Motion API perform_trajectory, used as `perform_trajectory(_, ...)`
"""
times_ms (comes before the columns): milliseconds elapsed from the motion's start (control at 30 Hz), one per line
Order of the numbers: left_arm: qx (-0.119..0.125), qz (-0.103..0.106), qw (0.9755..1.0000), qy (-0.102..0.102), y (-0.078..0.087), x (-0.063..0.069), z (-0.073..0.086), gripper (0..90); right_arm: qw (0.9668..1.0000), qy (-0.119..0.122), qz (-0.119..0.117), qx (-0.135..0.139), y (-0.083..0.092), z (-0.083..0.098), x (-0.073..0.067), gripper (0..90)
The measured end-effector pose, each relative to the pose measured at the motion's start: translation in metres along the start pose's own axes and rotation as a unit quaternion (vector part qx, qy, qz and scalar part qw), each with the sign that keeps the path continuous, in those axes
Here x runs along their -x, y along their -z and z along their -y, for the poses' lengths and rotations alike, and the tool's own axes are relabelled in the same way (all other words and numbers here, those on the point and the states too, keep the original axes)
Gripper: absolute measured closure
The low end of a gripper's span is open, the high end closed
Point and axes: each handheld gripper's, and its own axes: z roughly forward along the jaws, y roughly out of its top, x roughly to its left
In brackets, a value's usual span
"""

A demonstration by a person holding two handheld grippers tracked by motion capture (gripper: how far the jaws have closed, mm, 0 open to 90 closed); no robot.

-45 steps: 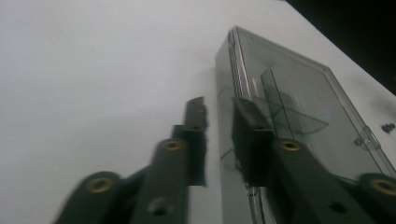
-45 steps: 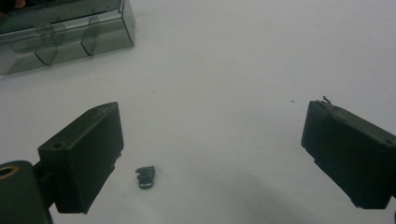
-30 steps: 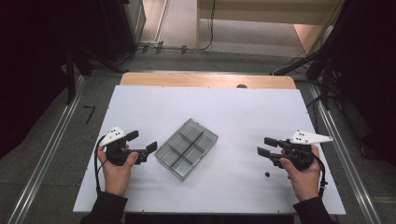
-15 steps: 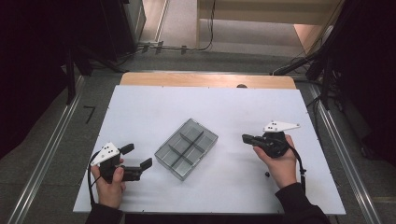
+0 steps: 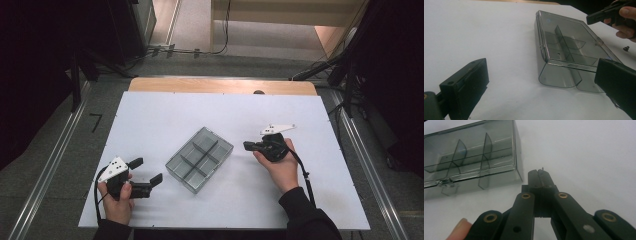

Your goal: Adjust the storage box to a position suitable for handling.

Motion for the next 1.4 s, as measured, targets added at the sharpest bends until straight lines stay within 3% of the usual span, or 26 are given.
perform_trajectory(167,0.003,0.003,1.0,0.0,0.0,0.0,0.0,0.0,0.9999,-0.005,0.001,-0.009,-0.01,-0.001,-0.001,88.2)
perform_trajectory(467,0.003,0.006,1.0,0.001,-0.001,0.0,0.001,0.0,0.9999,0.01,-0.004,-0.007,-0.026,-0.015,-0.009,88.2)
perform_trajectory(733,0.003,0.008,1.0,0.0,-0.001,-0.001,0.001,0.0,0.9998,-0.007,-0.011,-0.014,-0.037,-0.015,-0.006,88.2)
perform_trajectory(1000,0.002,0.008,1.0,0.001,-0.001,0.0,0.001,0.0,0.9996,-0.009,-0.025,-0.003,-0.036,-0.015,-0.006,88.3)
perform_trajectory(1300,0.003,0.01,0.9999,0.0,0.0,0.0,0.0,0.0,0.9996,0.005,-0.025,-0.01,-0.033,-0.014,-0.013,88.3)
perform_trajectory(1400,0.003,0.01,0.9999,0.0,0.0,0.0,0.0,0.0,0.9993,0.016,-0.031,-0.014,-0.031,-0.012,-0.02,88.3)
